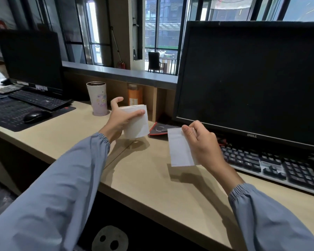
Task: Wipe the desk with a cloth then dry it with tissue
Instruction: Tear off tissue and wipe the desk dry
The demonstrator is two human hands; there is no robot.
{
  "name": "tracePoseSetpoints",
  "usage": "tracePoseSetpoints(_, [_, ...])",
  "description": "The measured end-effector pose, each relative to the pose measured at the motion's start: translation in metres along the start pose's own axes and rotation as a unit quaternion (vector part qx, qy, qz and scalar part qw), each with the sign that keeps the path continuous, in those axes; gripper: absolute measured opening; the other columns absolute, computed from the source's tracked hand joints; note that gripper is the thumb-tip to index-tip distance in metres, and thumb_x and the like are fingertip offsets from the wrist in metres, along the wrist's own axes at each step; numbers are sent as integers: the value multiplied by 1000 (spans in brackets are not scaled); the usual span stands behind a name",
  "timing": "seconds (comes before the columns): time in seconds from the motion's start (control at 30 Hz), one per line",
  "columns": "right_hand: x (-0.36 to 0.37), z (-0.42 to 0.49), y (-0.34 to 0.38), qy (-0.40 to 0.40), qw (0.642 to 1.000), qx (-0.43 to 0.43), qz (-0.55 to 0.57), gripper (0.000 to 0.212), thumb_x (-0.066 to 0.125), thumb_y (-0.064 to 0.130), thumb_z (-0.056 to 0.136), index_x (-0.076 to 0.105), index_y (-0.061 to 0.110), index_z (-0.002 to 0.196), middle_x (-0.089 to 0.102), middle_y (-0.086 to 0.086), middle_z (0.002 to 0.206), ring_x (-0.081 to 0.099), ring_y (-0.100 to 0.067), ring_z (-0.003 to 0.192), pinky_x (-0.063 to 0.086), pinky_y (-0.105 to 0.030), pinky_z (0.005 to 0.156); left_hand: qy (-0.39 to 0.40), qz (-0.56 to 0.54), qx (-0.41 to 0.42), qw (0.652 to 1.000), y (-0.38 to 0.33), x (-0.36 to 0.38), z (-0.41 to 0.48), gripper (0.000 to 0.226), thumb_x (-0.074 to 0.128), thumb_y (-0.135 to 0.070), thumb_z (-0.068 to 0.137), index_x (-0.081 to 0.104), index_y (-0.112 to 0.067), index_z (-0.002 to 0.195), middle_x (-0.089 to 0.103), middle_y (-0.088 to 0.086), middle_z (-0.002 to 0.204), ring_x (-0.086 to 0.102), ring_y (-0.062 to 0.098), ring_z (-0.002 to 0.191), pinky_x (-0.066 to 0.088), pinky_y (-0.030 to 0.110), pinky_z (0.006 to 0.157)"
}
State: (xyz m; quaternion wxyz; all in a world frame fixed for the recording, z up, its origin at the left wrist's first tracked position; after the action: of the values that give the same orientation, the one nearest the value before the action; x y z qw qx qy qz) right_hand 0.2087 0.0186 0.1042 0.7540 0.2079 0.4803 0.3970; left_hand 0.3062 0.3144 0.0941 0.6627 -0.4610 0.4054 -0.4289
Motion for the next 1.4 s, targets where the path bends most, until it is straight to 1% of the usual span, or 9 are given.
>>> tracePoseSetpoints(0.07, [5, -2, -4, 13, 1000, 9, -11, 33, 49, 52, 106, 51, 26, 86, 63, -6, 68, 57, -23, 62, 32, -36, 53, -20, 32, 22, 999, 4, 8, 19, 106, 94, -39, 73, 21, -32, 150, 39, 0, 134, 52, 17, 113, 49, 29, 83])
tracePoseSetpoints(0.27, [21, -2, -4, 50, 998, 7, -32, 31, 44, 57, 105, 49, 29, 91, 63, -3, 74, 58, -17, 67, 34, -34, 55, -37, 149, 31, 988, 22, 34, 59, 106, 92, -43, 69, 21, -37, 147, 42, 4, 146, 44, 26, 130, 48, 46, 106])
tracePoseSetpoints(0.63, [38, 2, -9, 70, 997, 34, -19, 36, 42, 58, 105, 52, 25, 95, 55, 7, 74, 49, -7, 69, 27, -29, 54, -15, 164, 22, 986, 25, 32, 57, 107, 95, -34, 72, 23, -28, 151, 37, 6, 149, 41, 19, 126, 45, 34, 98])
tracePoseSetpoints(0.8, [26, 0, 0, 37, 998, 30, 27, 36, 45, 54, 107, 56, 22, 92, 60, 1, 73, 50, -10, 63, 30, -32, 54, -70, 180, 72, 979, -3, 22, 13, 62, 82, -40, 86, 50, -23, 136, 46, 4, 140, 52, 20, 122, 51, 32, 100])
tracePoseSetpoints(0.9, [18, -6, 2, 24, 998, 35, 38, 38, 45, 53, 107, 58, 20, 94, 64, -3, 80, 56, -14, 69, 35, -34, 57, 12, 118, 94, 989, -22, 33, -45, 17, 68, -42, 98, 68, -28, 107, 67, -7, 114, 63, 13, 106, 57, 33, 89])
tracePoseSetpoints(0.97, [16, -10, 4, 24, 998, 34, 40, 37, 45, 53, 107, 59, 21, 96, 65, -4, 82, 55, -14, 69, 37, -34, 58, 92, 75, 77, 990, -30, 43, -85, 29, 61, -52, 100, 75, -27, 100, 76, -7, 97, 70, 13, 96, 58, 34, 81])
tracePoseSetpoints(1.07, [16, -19, 8, 23, 998, 37, 47, 36, 44, 53, 107, 60, 22, 99, 64, -1, 84, 56, -12, 73, 38, -31, 58, 177, 35, 6, 984, -28, 55, -131, 50, 63, -66, 89, 77, -24, 110, 78, -3, 100, 73, 17, 96, 58, 31, 76])
tracePoseSetpoints(1.27, [21, -43, 18, 20, 997, 52, 56, 37, 43, 55, 107, 60, 23, 99, 63, 5, 87, 58, -9, 78, 42, -30, 62, 188, -60, -65, 978, -15, 51, -170, 15, 77, -22, 94, 78, -16, 108, 81, -2, 100, 76, 15, 94, 59, 29, 75])
tracePoseSetpoints(1.4, [20, -57, 19, 28, 995, 60, 74, 40, 45, 56, 106, 63, 21, 99, 65, 2, 89, 59, -12, 78, 45, -35, 65, 166, -72, -64, 981, -10, 44, -183, 4, 74, -15, 96, 77, -12, 97, 78, 0, 84, 71, 13, 75, 54, 26, 65])
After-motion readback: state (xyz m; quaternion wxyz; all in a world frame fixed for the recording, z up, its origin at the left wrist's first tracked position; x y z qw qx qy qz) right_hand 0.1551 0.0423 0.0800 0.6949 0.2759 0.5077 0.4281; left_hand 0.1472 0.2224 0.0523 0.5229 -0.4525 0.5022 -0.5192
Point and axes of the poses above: each hand's wrist, its own z-axis towards the middle knuckle, its own x-axis out of the palm, y = z × x, the point moved 5 cm from there along z, towards the middle knuckle
